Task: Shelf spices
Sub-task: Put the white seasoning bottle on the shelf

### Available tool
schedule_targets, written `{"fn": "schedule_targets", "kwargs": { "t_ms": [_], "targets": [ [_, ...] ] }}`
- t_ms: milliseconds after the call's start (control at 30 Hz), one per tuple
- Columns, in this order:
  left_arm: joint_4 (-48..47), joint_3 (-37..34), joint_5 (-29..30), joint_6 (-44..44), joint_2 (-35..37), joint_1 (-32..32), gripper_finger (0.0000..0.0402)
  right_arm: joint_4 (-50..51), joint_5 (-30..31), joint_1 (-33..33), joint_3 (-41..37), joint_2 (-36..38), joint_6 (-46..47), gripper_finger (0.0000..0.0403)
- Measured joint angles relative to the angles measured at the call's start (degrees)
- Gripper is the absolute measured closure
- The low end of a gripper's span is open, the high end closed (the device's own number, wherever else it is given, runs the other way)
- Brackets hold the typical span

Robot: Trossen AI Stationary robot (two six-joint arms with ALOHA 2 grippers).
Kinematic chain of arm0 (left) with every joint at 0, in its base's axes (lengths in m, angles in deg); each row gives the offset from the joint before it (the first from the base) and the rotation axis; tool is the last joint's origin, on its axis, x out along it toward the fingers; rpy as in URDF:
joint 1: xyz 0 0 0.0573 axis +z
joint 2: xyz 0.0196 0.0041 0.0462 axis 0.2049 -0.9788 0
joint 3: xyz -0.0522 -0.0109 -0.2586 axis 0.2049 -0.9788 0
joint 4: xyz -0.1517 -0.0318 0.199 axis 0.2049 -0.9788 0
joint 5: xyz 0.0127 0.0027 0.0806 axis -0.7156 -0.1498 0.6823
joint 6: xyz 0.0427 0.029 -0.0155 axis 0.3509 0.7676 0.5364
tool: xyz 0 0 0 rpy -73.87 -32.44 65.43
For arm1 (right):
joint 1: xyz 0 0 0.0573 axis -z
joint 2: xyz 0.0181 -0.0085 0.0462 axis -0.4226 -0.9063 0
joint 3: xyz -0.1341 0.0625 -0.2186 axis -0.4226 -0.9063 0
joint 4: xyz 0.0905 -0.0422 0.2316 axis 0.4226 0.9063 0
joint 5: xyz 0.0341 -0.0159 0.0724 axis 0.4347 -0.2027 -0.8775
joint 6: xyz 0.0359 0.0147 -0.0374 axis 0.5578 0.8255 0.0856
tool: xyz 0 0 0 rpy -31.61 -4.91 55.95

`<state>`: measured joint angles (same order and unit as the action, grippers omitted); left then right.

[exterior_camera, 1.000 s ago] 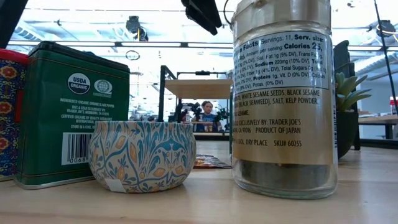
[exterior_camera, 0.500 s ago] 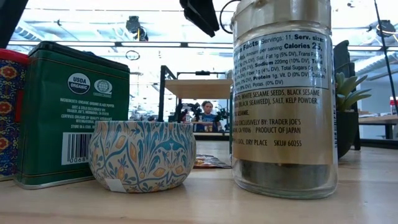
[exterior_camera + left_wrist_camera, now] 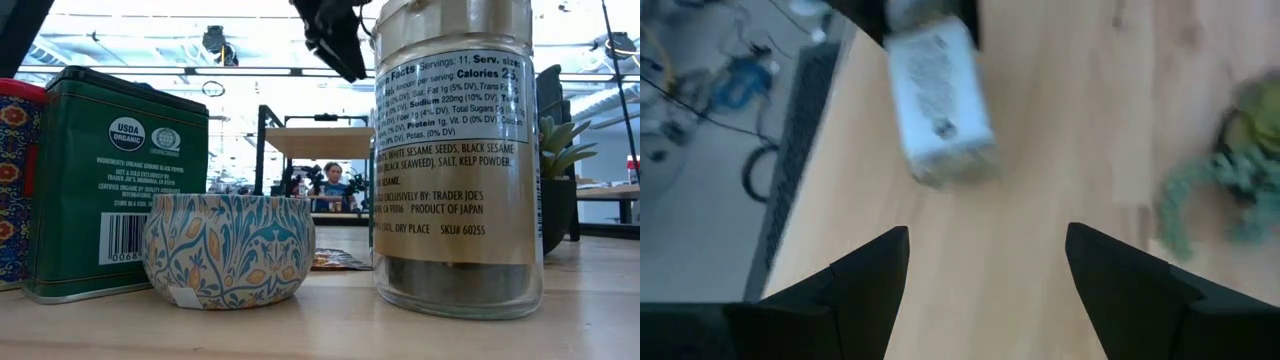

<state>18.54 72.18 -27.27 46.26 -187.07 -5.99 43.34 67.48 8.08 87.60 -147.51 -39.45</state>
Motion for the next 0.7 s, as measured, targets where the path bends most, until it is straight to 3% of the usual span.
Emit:
{"fn": "schedule_targets", "kwargs": {
  "t_ms": [267,500,700],
  "targets": [
    [20.02,-6.23,0.65,1.04,-0.23,0.22,0.012,2.98,6.83,-4.68,0.0,0.11,1.4,0.0211],
    [30.06,-13.4,-0.33,1.01,-1.16,0.21,0.012,4.36,9.66,-6.7,0.36,0.85,2.56,0.0211],
    [38.73,-19.25,2.35,0.97,-1.2,0.19,0.012,6.65,11.12,-7.3,3.19,1.05,3.17,0.0211]
  ]
}}
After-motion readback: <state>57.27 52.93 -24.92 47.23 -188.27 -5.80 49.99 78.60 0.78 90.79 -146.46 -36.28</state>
